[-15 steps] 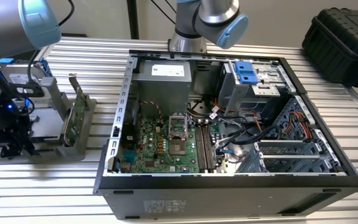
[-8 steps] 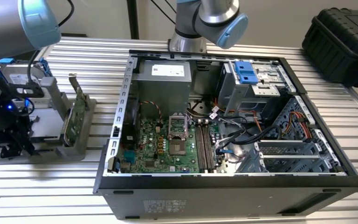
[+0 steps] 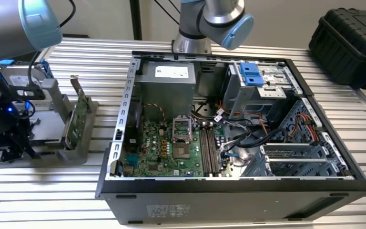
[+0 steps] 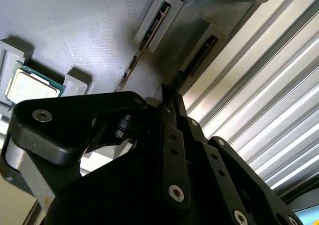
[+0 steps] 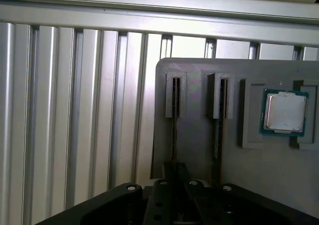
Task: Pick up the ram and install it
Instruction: 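Pick up the ram and move it above insertion slot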
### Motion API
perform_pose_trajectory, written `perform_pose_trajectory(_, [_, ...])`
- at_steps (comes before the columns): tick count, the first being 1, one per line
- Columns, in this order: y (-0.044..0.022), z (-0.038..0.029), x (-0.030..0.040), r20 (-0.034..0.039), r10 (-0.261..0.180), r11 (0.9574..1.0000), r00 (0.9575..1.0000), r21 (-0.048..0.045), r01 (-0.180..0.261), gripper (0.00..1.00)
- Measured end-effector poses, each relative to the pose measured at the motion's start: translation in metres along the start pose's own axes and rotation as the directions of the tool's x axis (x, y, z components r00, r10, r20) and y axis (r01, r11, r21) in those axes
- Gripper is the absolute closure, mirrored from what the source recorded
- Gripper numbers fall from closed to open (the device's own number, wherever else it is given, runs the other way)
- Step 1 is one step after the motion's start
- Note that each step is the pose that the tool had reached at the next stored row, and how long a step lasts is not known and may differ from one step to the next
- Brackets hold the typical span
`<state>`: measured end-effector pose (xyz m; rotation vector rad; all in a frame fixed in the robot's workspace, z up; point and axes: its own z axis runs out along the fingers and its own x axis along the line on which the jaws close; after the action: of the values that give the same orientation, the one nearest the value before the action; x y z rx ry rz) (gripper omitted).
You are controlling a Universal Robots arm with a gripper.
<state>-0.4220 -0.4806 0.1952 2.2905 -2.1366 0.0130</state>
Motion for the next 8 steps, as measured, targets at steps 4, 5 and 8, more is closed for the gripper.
perform_pose_trajectory(4, [0.0,0.0,0.0001,0.0,0.0,1.0,1.0,0.0,0.0,1.0])
perform_pose_trajectory(5, [0.0,0.0,0.0001,0.0001,0.0,1.0,1.0,0.0,0.0,1.0])
perform_pose_trajectory(8, [0.0,0.0,0.0001,0.0001,0.0,1.0,1.0,0.0,0.0,1.0])
